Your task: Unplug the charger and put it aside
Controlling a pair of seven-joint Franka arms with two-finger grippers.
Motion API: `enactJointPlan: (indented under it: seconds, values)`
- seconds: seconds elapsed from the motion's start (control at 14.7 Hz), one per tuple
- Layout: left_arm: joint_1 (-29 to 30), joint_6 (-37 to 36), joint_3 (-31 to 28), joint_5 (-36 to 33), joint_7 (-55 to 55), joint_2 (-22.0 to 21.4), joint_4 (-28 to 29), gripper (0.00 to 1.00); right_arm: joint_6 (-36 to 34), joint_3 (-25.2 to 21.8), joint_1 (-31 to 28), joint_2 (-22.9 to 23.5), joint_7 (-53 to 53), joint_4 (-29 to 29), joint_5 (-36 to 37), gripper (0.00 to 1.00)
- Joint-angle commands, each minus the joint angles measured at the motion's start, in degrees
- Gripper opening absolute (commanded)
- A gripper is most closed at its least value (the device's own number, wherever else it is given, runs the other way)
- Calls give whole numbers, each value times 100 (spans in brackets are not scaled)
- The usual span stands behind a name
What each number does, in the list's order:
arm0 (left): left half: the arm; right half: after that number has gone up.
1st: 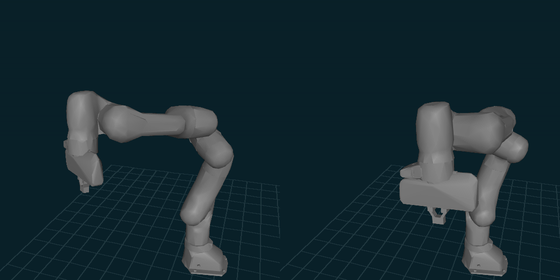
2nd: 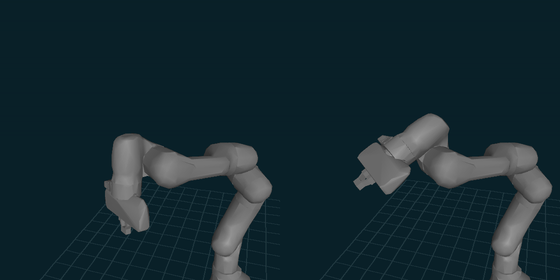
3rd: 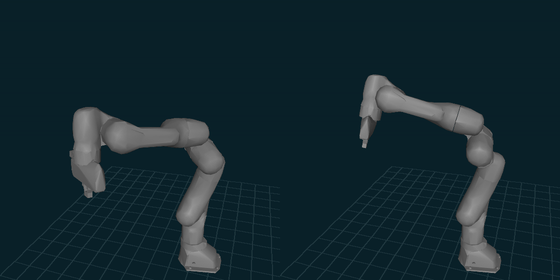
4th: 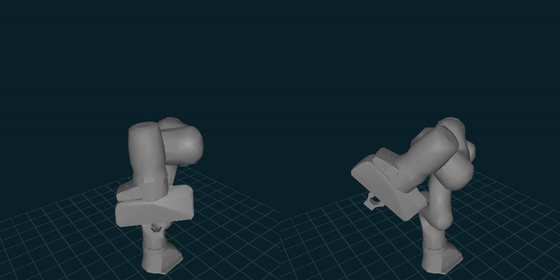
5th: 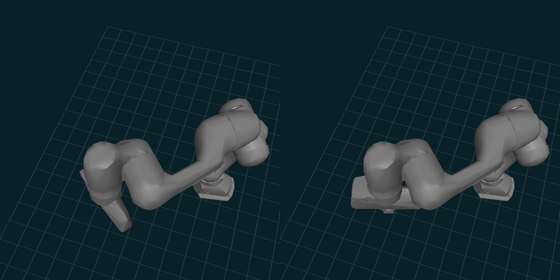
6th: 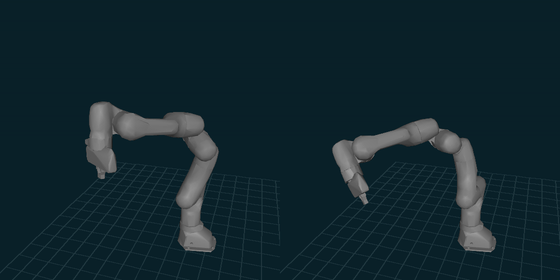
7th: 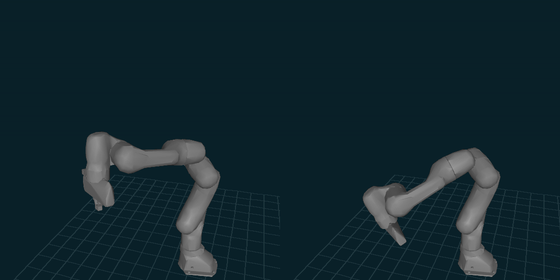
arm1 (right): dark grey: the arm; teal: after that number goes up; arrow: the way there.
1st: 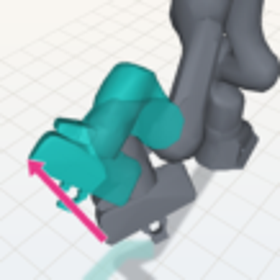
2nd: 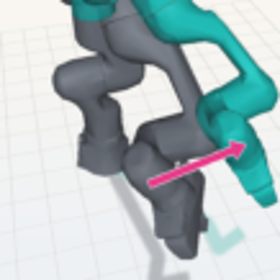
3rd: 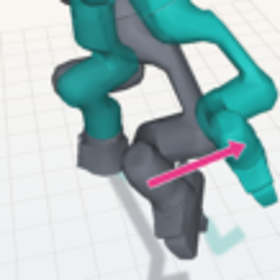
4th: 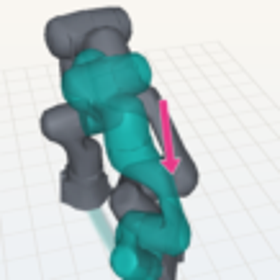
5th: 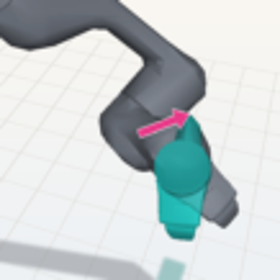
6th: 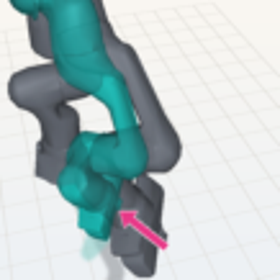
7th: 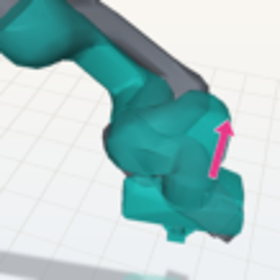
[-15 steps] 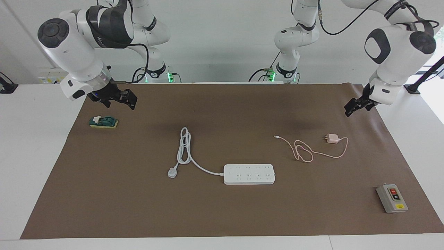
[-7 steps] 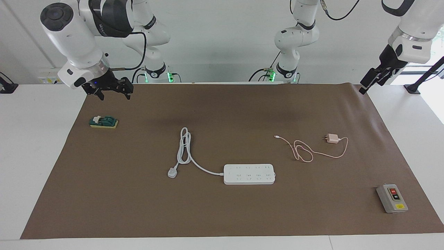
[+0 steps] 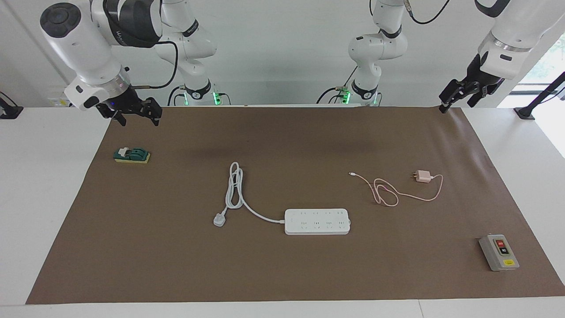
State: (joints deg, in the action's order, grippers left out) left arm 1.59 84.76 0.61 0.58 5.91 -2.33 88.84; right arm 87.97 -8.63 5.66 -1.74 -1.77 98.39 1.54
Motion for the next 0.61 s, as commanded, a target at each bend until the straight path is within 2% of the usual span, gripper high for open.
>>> enactJointPlan:
  seconds: [0.0,0.27,0.54]
  values:
    - [-177,84,-149,-58,-257,-39,168,100,333,90,-188,-134,-148,180,-101,100]
    - [-273,119,-122,-76,-449,-92,238,100,405,46,-197,-11,-289,-109,-110,100]
    - [-344,181,-96,-50,-442,-215,388,100,423,37,-197,-20,-1,-75,-136,100]
